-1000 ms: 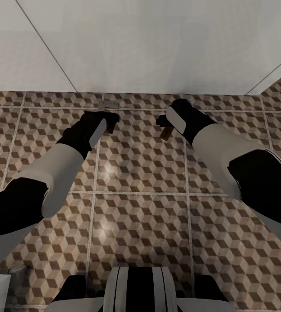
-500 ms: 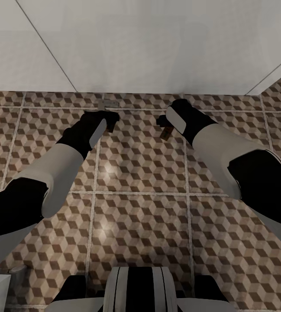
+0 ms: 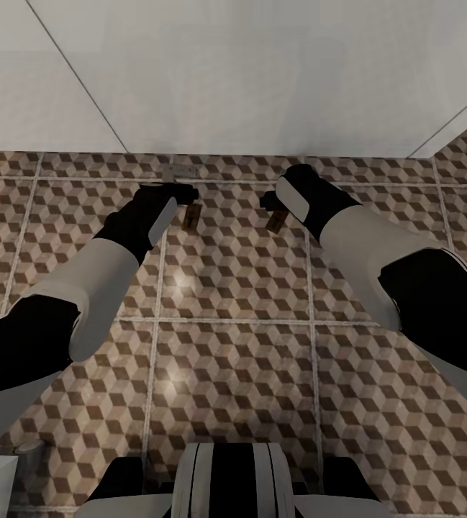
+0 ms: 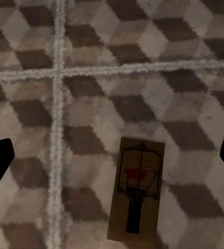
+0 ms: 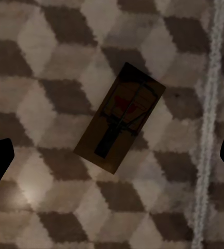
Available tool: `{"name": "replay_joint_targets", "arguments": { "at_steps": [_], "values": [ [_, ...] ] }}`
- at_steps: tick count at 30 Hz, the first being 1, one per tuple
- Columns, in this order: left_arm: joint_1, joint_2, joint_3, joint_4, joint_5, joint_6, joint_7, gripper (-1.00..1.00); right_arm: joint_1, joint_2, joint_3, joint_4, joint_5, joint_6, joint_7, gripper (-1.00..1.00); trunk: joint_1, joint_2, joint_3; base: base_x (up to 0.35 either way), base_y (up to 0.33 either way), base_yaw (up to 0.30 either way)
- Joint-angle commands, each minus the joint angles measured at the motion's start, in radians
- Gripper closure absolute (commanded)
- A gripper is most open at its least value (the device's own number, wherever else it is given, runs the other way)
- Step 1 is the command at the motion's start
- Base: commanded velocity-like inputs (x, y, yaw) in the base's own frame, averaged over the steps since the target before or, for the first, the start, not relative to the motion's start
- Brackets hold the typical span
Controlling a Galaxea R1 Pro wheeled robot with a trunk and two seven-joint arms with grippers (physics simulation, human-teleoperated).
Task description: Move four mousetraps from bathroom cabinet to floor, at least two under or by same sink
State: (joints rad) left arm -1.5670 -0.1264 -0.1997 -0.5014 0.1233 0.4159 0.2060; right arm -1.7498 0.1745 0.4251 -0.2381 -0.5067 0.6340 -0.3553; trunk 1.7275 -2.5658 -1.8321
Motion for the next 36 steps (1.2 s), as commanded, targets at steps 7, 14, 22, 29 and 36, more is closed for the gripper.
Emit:
{"name": "replay_joint_targets", "arguments": {
  "at_steps": [7, 14, 22, 29, 36],
  "values": [
    [-0.001, 0.002, -0.007, 0.002, 0.009, -0.009, 0.010, -1.00, -0.001, 0.000, 0.006, 0.000, -0.011, 0.003, -0.008, -1.00, 0.000, 0.000, -0.001, 0.000, 0.000, 0.000],
    [0.000, 0.002, -0.007, 0.009, 0.011, -0.017, 0.010, -1.00, -0.001, 0.000, 0.006, 0.000, -0.012, 0.003, -0.008, -1.00, 0.000, 0.000, -0.001, 0.000, 0.000, 0.000],
    [0.002, 0.003, -0.007, 0.008, 0.012, -0.039, 0.010, -1.00, -0.001, 0.000, 0.007, 0.000, -0.012, 0.003, -0.008, -1.00, 0.000, 0.000, -0.001, 0.000, 0.000, 0.000],
    [0.003, 0.003, -0.008, 0.007, 0.010, -0.062, 0.011, -1.00, -0.001, 0.000, 0.007, 0.000, -0.011, 0.003, -0.009, -1.00, 0.000, 0.000, -0.001, 0.000, 0.000, 0.000],
    [0.006, 0.004, -0.009, 0.009, 0.008, -0.073, 0.011, -1.00, -0.001, 0.000, 0.007, 0.000, -0.012, 0.003, -0.008, -1.00, 0.000, 0.000, -0.001, -0.025, 0.000, 0.000]
  ]
}}
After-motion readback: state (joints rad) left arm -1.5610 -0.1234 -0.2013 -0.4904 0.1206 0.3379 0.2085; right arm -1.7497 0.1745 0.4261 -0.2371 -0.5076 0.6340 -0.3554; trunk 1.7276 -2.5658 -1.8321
